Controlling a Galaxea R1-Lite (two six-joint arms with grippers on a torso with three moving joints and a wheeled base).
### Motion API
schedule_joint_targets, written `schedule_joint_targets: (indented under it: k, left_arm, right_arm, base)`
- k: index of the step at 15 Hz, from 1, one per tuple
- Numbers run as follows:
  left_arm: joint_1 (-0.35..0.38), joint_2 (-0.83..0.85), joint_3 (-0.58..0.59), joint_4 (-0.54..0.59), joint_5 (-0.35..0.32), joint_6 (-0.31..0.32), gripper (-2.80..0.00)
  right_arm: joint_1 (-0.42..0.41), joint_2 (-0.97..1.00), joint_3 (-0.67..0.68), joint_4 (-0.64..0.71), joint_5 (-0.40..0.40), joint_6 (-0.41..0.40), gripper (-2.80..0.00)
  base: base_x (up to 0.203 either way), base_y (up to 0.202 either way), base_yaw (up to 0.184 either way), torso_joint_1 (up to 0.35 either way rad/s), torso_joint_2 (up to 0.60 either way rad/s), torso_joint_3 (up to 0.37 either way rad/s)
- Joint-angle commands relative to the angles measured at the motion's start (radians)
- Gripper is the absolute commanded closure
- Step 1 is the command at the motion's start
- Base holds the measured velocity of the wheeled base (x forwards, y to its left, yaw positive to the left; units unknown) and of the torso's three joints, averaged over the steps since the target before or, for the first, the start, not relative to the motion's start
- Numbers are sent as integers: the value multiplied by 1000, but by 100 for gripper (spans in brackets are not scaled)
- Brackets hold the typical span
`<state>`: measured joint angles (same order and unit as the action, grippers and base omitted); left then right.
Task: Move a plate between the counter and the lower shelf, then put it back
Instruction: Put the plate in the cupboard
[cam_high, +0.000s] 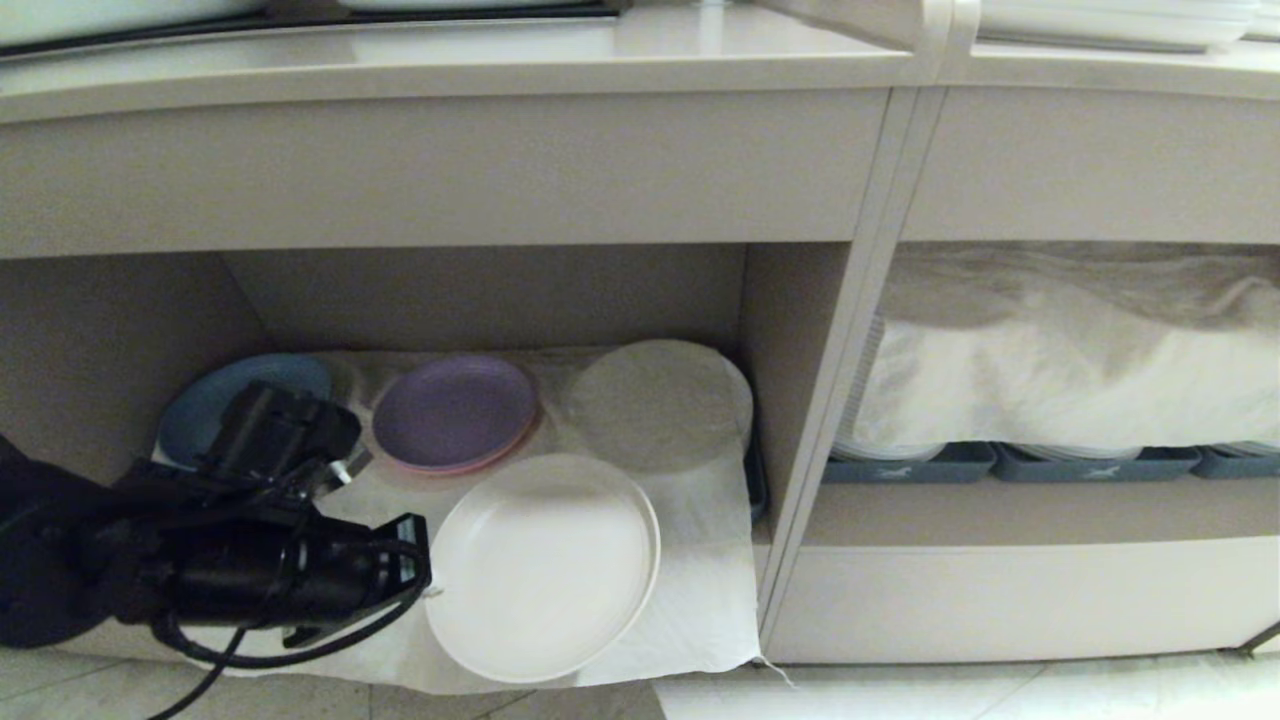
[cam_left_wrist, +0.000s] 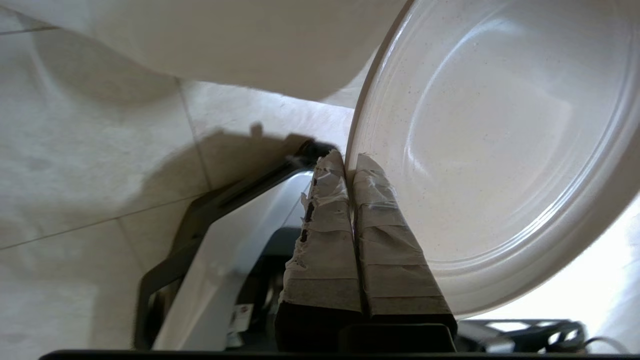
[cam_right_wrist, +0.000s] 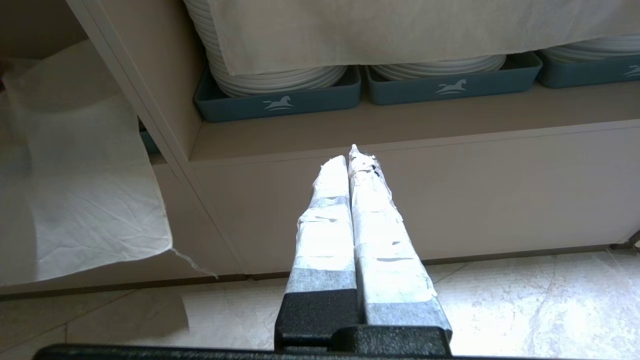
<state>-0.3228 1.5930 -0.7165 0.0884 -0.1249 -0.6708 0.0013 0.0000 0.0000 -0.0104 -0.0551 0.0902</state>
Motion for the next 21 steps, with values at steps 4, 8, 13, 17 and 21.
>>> schedule_joint_targets:
  k: [4, 8, 13, 17, 21]
  left_arm:
    - [-2, 115, -87, -1, 20, -28, 0]
    - [-45, 189, -158, -1, 62, -78, 0]
    - [-68, 262, -240, -1, 112, -115, 0]
    - [-68, 293, -299, 1, 131, -153, 0]
    - [-68, 308, -345, 3, 138, -189, 0]
  right_arm:
    - [0, 0, 0, 0, 0, 0, 0]
    - [0, 0, 0, 0, 0, 0, 0]
    - [0, 0, 0, 0, 0, 0, 0]
    - [0, 0, 0, 0, 0, 0, 0]
    - [0, 0, 0, 0, 0, 0, 0]
  base:
    - [0, 0, 0, 0, 0, 0]
    - [0, 0, 0, 0, 0, 0]
    - [0, 0, 0, 0, 0, 0]
    - [0, 0, 0, 0, 0, 0]
    - [0, 0, 0, 0, 0, 0]
